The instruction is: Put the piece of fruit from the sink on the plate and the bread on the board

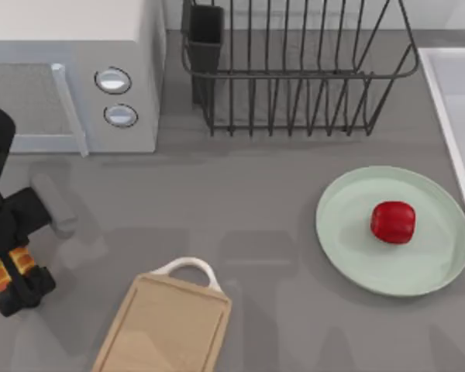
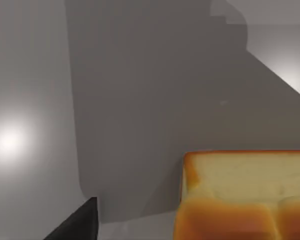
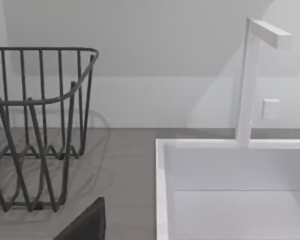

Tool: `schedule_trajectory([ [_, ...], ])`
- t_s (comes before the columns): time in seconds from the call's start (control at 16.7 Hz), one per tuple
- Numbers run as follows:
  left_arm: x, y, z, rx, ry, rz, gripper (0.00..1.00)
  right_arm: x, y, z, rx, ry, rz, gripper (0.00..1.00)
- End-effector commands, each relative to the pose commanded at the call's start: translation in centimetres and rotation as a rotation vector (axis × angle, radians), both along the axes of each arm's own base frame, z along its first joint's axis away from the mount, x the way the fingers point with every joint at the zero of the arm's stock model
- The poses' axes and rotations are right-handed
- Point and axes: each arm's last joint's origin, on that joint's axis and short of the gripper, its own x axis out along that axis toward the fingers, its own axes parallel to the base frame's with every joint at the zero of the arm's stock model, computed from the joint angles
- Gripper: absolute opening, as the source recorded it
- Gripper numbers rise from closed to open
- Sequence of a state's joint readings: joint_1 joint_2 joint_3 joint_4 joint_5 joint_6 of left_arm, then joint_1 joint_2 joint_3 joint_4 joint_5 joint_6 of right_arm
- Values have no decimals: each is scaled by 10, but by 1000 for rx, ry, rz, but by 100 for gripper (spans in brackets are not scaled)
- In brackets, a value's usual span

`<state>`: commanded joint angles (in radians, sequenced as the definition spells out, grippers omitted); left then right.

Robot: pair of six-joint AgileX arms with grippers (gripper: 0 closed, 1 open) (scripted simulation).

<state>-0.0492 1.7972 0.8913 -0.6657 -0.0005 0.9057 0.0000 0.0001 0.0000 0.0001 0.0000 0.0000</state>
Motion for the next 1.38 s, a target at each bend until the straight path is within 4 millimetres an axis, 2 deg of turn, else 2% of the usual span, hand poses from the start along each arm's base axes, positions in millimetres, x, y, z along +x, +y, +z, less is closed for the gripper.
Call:
schedule_trajectory([
  [0.18, 0, 0, 0, 0, 0, 0, 100, 0, 0, 0, 0, 0, 0, 100],
  [0.96, 0, 0, 0, 0, 0, 0, 2, 0, 0, 0, 0, 0, 0, 100],
  [1.38, 0, 0, 0, 0, 0, 0, 0, 0, 0, 0, 0, 0, 0, 100],
])
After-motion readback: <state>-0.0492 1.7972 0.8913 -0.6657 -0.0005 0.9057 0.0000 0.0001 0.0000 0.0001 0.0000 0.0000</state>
